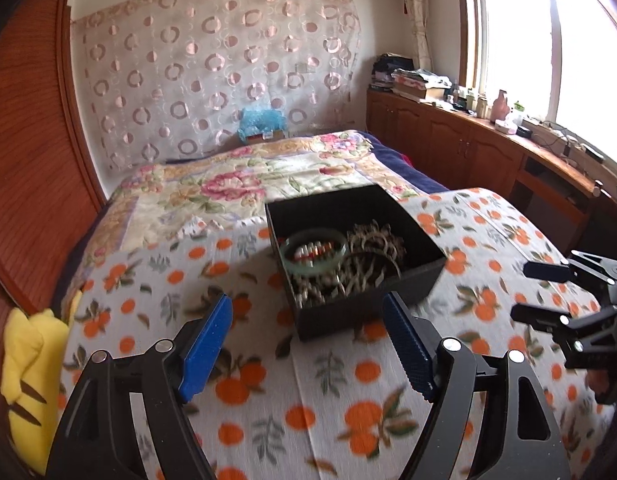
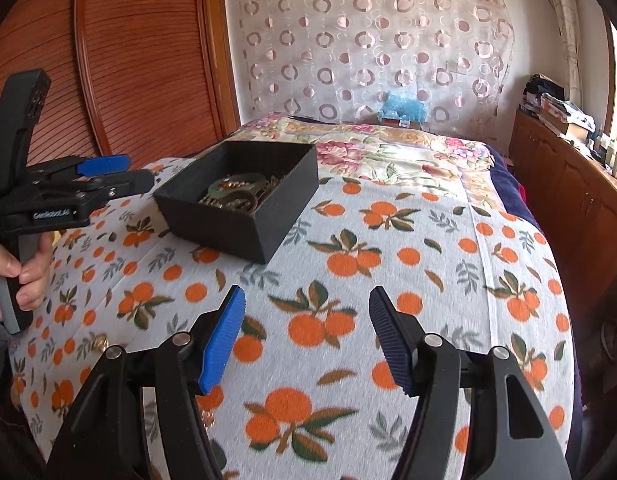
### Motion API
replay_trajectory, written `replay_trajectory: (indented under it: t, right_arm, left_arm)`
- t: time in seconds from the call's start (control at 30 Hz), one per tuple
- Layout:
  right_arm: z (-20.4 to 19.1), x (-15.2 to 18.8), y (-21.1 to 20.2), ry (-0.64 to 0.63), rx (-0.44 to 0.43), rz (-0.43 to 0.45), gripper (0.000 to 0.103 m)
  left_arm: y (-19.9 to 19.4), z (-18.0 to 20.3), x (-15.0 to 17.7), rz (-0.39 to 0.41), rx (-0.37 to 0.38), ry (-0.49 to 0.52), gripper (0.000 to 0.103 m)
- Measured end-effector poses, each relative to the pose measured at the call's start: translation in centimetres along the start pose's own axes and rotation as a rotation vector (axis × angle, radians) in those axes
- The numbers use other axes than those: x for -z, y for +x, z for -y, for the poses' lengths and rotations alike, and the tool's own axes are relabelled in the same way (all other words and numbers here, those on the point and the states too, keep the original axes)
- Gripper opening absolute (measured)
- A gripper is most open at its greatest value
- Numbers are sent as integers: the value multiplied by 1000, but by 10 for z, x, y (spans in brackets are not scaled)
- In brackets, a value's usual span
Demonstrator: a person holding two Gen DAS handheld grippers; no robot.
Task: Organize jewelry
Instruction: 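Move both tools to the gold ring and the small gold earring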
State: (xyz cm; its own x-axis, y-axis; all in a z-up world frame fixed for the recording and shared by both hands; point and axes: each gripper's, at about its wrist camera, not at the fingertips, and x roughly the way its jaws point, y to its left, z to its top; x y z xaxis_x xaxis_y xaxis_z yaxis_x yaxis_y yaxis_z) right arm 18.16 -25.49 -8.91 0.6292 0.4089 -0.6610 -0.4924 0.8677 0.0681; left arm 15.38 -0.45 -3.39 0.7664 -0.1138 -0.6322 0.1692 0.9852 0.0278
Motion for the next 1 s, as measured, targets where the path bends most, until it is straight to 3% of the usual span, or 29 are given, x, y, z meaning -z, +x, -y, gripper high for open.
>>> replay_trajectory:
  t: [0.57,1.0]
  right_arm:
    - [-17,43,-26,-37,-33,-68,66]
    - [-55,52,-11,-149,-99,-151,34]
  left_arm:
    - [-29,10,70,-82,58,15,74]
    - [-28,30,89,-144,97,57,74]
